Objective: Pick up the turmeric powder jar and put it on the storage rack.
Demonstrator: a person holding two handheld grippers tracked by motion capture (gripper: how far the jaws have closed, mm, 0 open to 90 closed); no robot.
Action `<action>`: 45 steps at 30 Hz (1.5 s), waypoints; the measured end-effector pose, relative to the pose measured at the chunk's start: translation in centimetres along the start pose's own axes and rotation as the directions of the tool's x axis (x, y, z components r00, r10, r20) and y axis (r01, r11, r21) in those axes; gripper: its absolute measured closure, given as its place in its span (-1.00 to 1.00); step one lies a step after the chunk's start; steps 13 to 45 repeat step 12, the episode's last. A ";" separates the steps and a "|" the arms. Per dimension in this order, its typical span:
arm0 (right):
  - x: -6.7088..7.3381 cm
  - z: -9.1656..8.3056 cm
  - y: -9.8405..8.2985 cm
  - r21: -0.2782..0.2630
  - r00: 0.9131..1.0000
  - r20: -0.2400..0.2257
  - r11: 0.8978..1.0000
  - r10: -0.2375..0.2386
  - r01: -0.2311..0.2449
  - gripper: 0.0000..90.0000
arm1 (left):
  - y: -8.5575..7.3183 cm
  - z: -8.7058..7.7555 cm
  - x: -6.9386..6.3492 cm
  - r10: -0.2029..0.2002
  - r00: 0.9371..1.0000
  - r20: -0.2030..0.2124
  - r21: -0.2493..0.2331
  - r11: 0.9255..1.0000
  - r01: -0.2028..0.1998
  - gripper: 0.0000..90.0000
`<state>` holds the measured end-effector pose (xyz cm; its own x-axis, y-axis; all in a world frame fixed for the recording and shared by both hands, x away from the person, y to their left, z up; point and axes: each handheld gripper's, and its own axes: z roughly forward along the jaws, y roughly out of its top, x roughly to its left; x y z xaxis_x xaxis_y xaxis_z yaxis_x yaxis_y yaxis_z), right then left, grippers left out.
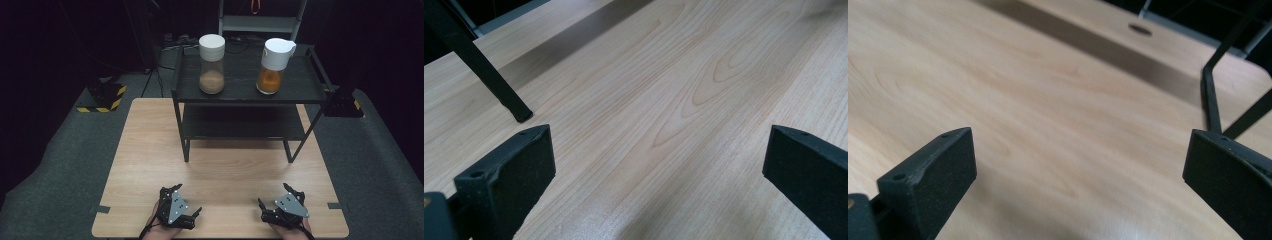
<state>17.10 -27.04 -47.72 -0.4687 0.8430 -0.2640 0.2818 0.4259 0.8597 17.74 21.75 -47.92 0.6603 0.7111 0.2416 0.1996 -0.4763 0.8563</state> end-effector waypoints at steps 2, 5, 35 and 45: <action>0.4 0.0 -0.1 -0.004 1.000 0.014 1.000 -0.025 0.025 -0.99 | 0.1 0.0 0.0 -0.002 1.000 0.000 0.003 1.000 0.002 -0.99; 0.6 0.1 0.3 0.022 0.999 0.011 0.999 -0.048 0.048 -0.99 | 0.1 0.1 -0.1 0.000 1.000 -0.001 0.006 1.000 0.000 -0.99; 0.5 -0.1 0.0 0.006 0.999 0.013 0.999 -0.035 0.035 -0.99 | 0.1 0.0 -0.5 0.029 1.000 -0.010 0.006 1.000 -0.029 -0.99; 0.5 -0.1 0.0 0.006 0.999 0.013 0.999 -0.035 0.035 -0.99 | 0.1 0.0 -0.5 0.029 1.000 -0.010 0.006 1.000 -0.029 -0.99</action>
